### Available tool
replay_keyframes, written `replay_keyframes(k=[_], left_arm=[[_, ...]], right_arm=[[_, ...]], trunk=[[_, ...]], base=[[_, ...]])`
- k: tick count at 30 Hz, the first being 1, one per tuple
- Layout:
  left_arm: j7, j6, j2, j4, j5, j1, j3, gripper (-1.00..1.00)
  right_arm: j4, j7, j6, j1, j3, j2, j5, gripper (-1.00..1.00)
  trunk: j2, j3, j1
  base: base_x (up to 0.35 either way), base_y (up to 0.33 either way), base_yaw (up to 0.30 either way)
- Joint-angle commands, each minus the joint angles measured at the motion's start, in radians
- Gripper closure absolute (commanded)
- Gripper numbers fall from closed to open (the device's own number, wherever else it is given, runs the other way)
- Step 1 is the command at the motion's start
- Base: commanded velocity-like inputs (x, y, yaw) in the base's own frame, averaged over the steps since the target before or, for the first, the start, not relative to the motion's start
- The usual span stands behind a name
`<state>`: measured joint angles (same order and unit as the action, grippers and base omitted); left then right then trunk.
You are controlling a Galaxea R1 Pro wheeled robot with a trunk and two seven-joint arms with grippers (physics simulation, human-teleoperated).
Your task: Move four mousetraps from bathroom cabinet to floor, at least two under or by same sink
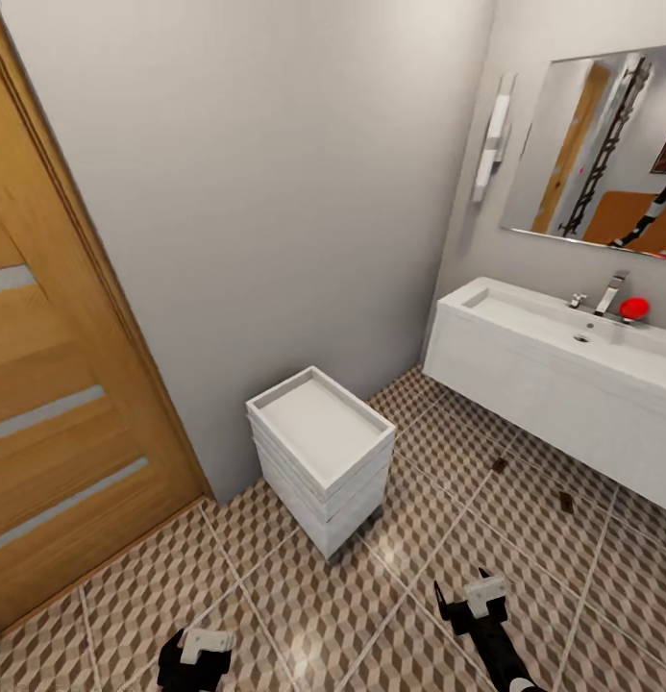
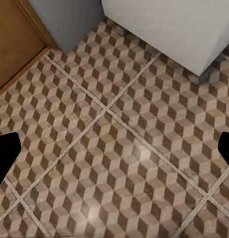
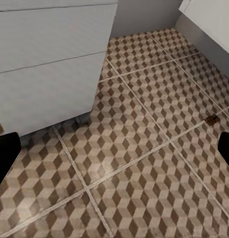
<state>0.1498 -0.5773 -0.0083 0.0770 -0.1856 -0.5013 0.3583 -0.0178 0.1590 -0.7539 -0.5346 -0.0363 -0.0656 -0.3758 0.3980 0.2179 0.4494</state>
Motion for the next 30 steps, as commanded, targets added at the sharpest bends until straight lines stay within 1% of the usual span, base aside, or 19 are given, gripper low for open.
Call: replay_keyframes(k=[1,30], left_arm=[[0.002,-0.006,-0.001,0.004,-0.006,-0.002,0.008,-1.0],[0.002,-0.006,-0.002,0.004,-0.006,-0.002,0.008,-1.0]], right_arm=[[0.001,0.007,-0.002,-0.001,-0.004,0.0,-0.011,-1.0],[0.001,0.007,-0.001,-0.001,-0.004,0.002,-0.011,-1.0]], trunk=[[0.002,0.002,0.001],[0.002,0.002,0.001]], base=[[0.0,0.0,0.255],[0.0,0.0,0.255]])
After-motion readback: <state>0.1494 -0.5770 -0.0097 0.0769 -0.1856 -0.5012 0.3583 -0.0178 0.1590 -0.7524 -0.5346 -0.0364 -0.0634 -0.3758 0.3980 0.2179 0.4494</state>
